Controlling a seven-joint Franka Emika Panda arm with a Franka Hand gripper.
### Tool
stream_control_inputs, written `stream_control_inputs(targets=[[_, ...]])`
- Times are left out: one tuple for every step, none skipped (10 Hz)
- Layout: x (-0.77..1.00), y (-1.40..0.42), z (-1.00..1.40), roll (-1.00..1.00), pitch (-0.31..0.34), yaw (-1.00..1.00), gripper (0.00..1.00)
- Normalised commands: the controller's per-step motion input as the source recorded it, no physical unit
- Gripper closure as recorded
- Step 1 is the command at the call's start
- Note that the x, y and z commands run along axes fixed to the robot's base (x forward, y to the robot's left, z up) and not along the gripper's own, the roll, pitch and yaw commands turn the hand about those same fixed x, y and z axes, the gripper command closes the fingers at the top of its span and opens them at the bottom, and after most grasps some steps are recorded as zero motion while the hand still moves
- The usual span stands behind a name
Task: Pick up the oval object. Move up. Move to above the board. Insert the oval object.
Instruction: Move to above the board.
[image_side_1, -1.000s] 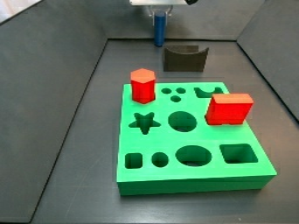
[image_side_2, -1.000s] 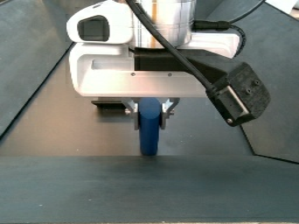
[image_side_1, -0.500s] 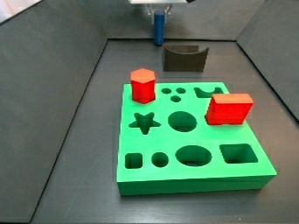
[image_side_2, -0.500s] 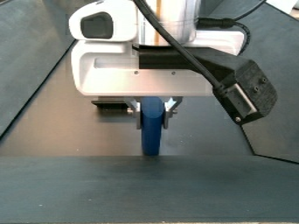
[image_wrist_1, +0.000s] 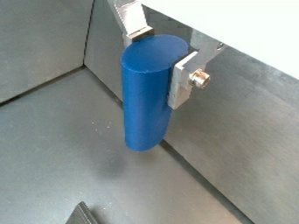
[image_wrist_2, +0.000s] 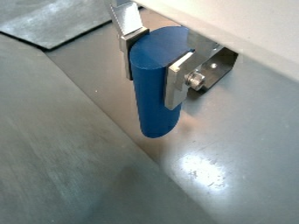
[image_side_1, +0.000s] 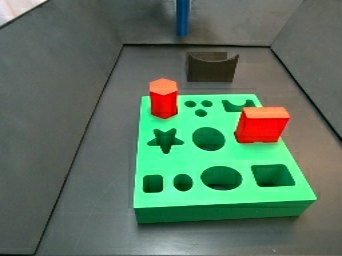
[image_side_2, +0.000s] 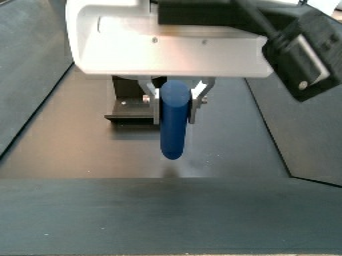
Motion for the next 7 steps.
stream_control_inputs(targets=[[0.26,0.15,1.00,0.12,0.179,0.02,1.00],[0.26,0.15,1.00,0.11,0.192,0.02,1.00],[0.24,0.14,1.00,0.09,0.221,0.02,1.00],[0.22,0.12,1.00,0.08,0.200,0.03,1.00],[0.21,0.11,1.00,0.08,0.167,0.04,1.00],[0.19,0.10,1.00,0.08,0.142,0.04,1.00],[0.17,0.09,1.00,0.07,0.127,0.04,1.00]])
